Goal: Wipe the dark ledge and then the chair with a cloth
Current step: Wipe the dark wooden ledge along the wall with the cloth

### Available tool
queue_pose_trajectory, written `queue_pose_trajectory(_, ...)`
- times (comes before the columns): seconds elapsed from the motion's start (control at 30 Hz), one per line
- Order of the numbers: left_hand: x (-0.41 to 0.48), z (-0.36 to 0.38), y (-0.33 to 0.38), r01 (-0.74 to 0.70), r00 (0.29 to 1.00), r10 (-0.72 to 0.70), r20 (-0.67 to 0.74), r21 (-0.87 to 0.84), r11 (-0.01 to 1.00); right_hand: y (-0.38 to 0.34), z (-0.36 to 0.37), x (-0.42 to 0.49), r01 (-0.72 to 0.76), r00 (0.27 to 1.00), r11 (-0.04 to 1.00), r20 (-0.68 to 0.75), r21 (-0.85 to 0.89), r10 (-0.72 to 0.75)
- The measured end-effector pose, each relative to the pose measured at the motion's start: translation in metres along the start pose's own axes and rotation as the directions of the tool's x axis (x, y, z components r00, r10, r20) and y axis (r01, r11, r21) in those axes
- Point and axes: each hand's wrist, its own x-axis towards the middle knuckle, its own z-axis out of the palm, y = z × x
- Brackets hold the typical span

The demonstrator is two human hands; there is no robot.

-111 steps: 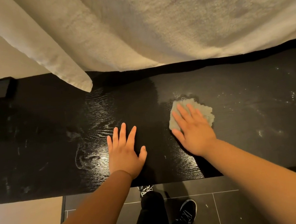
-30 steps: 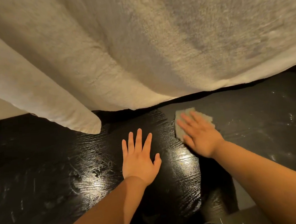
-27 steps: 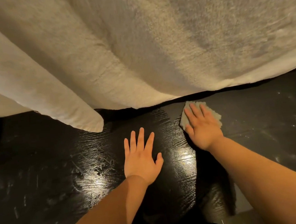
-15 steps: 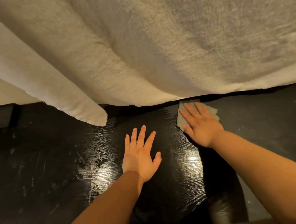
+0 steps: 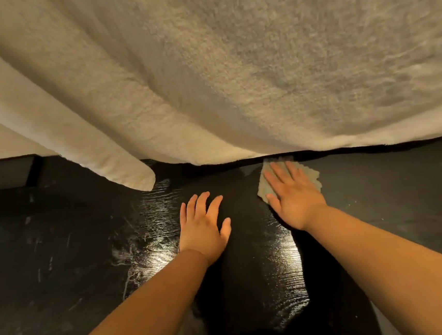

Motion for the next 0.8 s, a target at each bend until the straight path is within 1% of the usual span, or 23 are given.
queue_pose_trajectory(0.07,0.011,-0.001,0.003,0.043,0.998,-0.043,-0.034,0.013,0.999,-0.011,-0.003,0.007,-0.128,0.992,0.991,-0.01,0.048,0.129)
queue_pose_trajectory(0.1,0.016,0.0,0.003,0.064,0.997,-0.062,-0.046,0.023,0.998,-0.021,-0.003,0.009,-0.174,0.984,0.983,-0.021,0.066,0.175)
queue_pose_trajectory(0.13,0.019,0.002,0.001,0.082,0.996,-0.08,-0.048,0.025,0.996,-0.031,-0.002,0.009,-0.19,0.981,0.979,-0.027,0.077,0.192)
queue_pose_trajectory(0.17,0.021,0.005,-0.001,0.096,0.995,-0.095,-0.041,0.023,0.995,-0.039,0.001,0.007,-0.155,0.987,0.985,-0.03,0.072,0.157)
queue_pose_trajectory(0.2,0.022,0.007,-0.002,0.101,0.994,-0.101,-0.035,0.021,0.995,-0.043,0.004,0.005,-0.064,0.997,0.997,-0.029,0.051,0.065)
queue_pose_trajectory(0.23,0.022,0.009,-0.003,0.096,0.995,-0.096,-0.034,0.021,0.995,-0.043,0.007,0.002,0.061,0.998,0.998,-0.015,0.019,-0.06)
queue_pose_trajectory(0.27,0.022,0.009,-0.003,0.088,0.996,-0.087,-0.036,0.024,0.996,-0.038,0.007,0.0,0.182,0.983,0.983,0.013,-0.002,-0.182)
queue_pose_trajectory(0.3,0.021,0.009,-0.003,0.081,0.996,-0.08,-0.04,0.025,0.996,-0.029,0.005,0.003,0.265,0.964,0.964,0.032,-0.013,-0.264)
queue_pose_trajectory(0.33,0.022,0.009,-0.003,0.079,0.996,-0.078,-0.044,0.022,0.997,-0.02,0.004,0.008,0.29,0.956,0.957,0.037,-0.017,-0.289)
queue_pose_trajectory(0.37,0.022,0.009,-0.003,0.081,0.996,-0.08,-0.046,0.019,0.997,-0.013,0.002,0.015,0.252,0.967,0.967,0.027,-0.025,-0.252)
queue_pose_trajectory(0.43,0.023,0.009,-0.003,0.085,0.995,-0.084,-0.045,0.021,0.996,-0.01,-0.003,0.03,0.057,0.998,0.998,-0.025,-0.014,-0.057)
queue_pose_trajectory(0.5,0.023,0.009,-0.003,0.085,0.995,-0.083,-0.049,0.024,0.996,-0.026,-0.006,0.039,-0.107,0.993,0.994,-0.053,0.012,0.107)
queue_pose_trajectory(0.53,0.023,0.009,-0.003,0.083,0.995,-0.082,-0.054,0.022,0.996,-0.037,-0.006,0.04,-0.132,0.99,0.991,-0.047,0.028,0.133)
queue_pose_trajectory(0.57,0.023,0.009,-0.003,0.082,0.995,-0.081,-0.058,0.021,0.996,-0.048,-0.006,0.039,-0.1,0.994,0.994,-0.032,0.04,0.101)
queue_pose_trajectory(0.6,0.023,0.01,-0.004,0.08,0.995,-0.079,-0.06,0.019,0.997,-0.057,-0.004,0.036,-0.009,1.0,0.999,-0.012,0.043,0.01)
queue_pose_trajectory(0.63,0.022,0.01,-0.004,0.078,0.995,-0.077,-0.06,0.015,0.997,-0.06,-0.002,0.032,0.115,0.993,0.993,0.008,0.037,-0.116)
queue_pose_trajectory(0.67,0.022,0.011,-0.004,0.075,0.995,-0.074,-0.059,0.014,0.997,-0.059,-0.001,0.029,0.231,0.972,0.972,0.031,0.03,-0.232)
queue_pose_trajectory(0.7,0.022,0.011,-0.004,0.073,0.996,-0.073,-0.06,0.013,0.997,-0.053,-0.002,0.029,0.309,0.949,0.951,0.051,0.025,-0.31)
queue_pose_trajectory(0.73,0.022,0.01,-0.004,0.074,0.995,-0.073,-0.064,0.01,0.997,-0.044,-0.003,0.032,0.337,0.939,0.941,0.062,0.022,-0.337)
queue_pose_trajectory(0.77,0.023,0.01,-0.003,0.076,0.995,-0.075,-0.068,0.006,0.997,-0.035,-0.004,0.037,0.308,0.949,0.951,0.07,0.018,-0.309)
queue_pose_trajectory(0.8,0.023,0.009,-0.003,0.077,0.995,-0.076,-0.07,0.005,0.997,-0.027,-0.007,0.042,0.23,0.972,0.973,0.056,0.012,-0.23)
